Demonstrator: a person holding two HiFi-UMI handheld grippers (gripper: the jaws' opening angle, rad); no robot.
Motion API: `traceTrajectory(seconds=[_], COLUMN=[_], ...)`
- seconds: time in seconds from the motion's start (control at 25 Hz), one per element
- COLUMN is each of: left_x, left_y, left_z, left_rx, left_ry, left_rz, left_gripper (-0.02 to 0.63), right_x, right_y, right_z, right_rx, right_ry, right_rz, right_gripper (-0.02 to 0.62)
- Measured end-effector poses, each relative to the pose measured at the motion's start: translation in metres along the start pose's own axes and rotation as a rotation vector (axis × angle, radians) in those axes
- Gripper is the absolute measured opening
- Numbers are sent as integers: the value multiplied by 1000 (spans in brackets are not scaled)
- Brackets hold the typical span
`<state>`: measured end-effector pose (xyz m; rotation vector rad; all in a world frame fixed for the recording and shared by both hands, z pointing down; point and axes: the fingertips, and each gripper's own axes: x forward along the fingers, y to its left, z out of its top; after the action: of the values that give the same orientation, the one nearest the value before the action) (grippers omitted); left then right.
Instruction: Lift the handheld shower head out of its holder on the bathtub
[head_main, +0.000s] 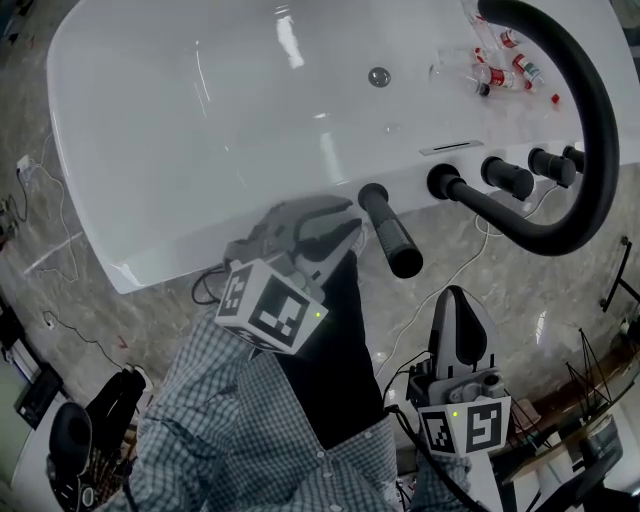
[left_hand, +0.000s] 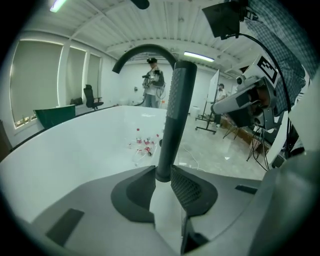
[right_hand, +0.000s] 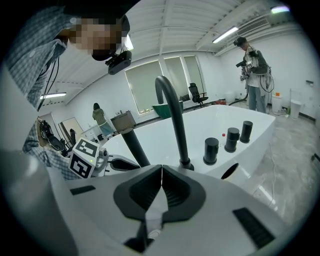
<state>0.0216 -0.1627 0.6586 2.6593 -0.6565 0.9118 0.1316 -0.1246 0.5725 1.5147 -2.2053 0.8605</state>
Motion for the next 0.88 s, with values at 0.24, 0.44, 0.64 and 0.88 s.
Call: traceTrajectory(seconds=[0.24,0.44,0.64,0.88], left_x=[15,23,33,46], left_y=[1,-1,-5,-4], left_z=[-1,0,3,2], left_rx=[11,37,34,33], left_ry=[20,27,32,53], left_rz=[-4,-4,-19,-22], left_gripper=[109,132,133,133], right_x=[0,1,0,0], right_y=[-9,-16,-22,-31], right_z=[-3,-6,-9,-11], right_rx=[19,30,49,70], right_ry=[0,5,6,9], right_rz=[-12,-21,-27,-33], right_gripper=[17,17,17,17])
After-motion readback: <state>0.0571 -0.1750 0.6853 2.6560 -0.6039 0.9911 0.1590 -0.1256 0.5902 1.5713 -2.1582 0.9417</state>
